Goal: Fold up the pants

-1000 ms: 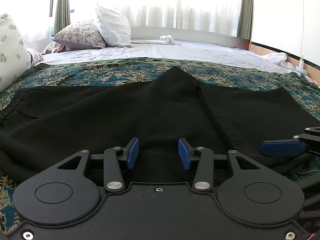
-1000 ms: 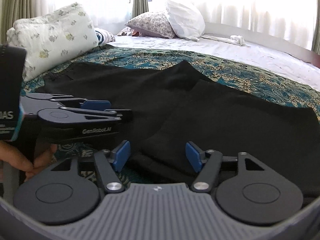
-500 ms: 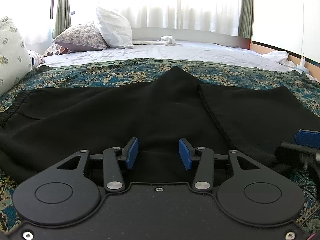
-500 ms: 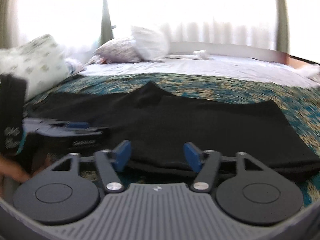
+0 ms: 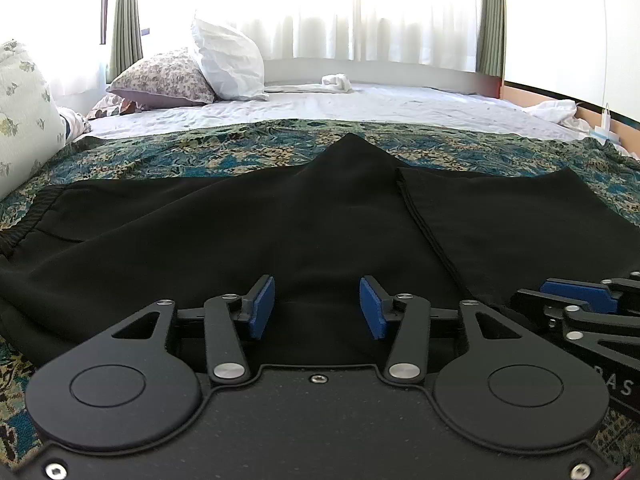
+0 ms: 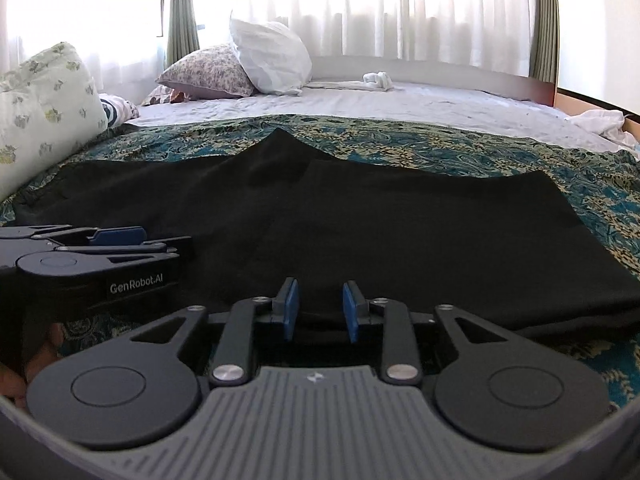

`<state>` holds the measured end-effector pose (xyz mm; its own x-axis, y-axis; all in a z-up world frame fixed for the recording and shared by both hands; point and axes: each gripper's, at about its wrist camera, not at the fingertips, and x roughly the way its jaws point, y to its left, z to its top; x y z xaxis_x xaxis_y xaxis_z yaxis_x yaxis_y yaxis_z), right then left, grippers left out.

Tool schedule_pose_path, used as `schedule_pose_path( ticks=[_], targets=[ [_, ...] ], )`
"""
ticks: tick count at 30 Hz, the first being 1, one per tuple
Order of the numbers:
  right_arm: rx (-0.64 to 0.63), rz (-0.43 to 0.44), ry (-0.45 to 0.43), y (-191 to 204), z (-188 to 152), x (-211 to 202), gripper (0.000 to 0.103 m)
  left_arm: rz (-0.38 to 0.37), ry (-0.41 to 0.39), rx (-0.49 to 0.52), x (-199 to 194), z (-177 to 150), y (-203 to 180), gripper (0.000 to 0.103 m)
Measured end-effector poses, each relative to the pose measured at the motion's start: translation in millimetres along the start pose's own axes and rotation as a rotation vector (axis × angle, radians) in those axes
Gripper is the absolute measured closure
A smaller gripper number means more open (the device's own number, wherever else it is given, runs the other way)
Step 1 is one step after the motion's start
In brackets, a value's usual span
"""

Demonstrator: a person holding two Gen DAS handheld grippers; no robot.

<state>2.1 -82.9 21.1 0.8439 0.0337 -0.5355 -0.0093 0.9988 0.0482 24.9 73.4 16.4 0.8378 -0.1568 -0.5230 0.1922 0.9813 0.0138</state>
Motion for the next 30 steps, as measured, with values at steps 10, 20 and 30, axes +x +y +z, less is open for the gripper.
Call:
schedule_pose_path(
  ticks=[10, 20, 30],
  targets=[
    [-0.031, -0.003, -0.022, 1, -5, 0, 0.055, 0.017, 0.006, -0.028, -17, 10, 1, 0.012],
    [-0.005, -0.012, -0.025, -2, -3, 4, 0.042, 0.159, -0.099, -0.163, -59, 21, 57, 0.000],
    [-0.023, -0.049, -0.054, 2, -9, 3, 0.034, 0.463, -0.027, -0.499, -45, 7, 160, 0.000]
  ],
)
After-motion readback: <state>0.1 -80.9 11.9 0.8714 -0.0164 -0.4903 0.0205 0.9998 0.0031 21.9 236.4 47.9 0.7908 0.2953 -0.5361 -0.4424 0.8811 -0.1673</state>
